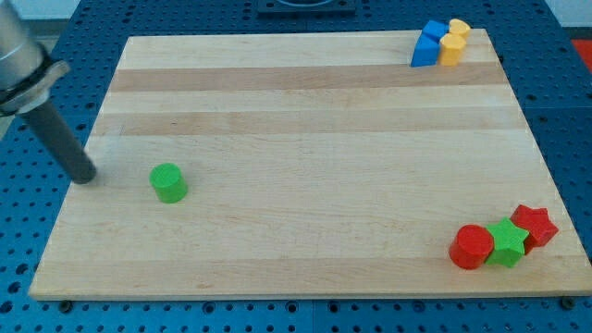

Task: Move the green circle to the top left of the green star

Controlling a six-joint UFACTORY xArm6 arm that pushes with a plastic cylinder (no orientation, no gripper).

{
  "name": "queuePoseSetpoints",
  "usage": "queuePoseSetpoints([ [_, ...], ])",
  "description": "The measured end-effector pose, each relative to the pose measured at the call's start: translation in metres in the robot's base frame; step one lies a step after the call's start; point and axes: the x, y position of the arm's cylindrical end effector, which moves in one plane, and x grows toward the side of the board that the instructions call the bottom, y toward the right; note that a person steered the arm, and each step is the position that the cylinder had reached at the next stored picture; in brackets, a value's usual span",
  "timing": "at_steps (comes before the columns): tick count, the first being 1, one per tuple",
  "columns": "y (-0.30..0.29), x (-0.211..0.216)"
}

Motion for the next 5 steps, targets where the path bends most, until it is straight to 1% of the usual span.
queuePoseSetpoints([
  [2,0.093,0.017],
  [4,0.193,0.047],
  [5,0.203,0.065],
])
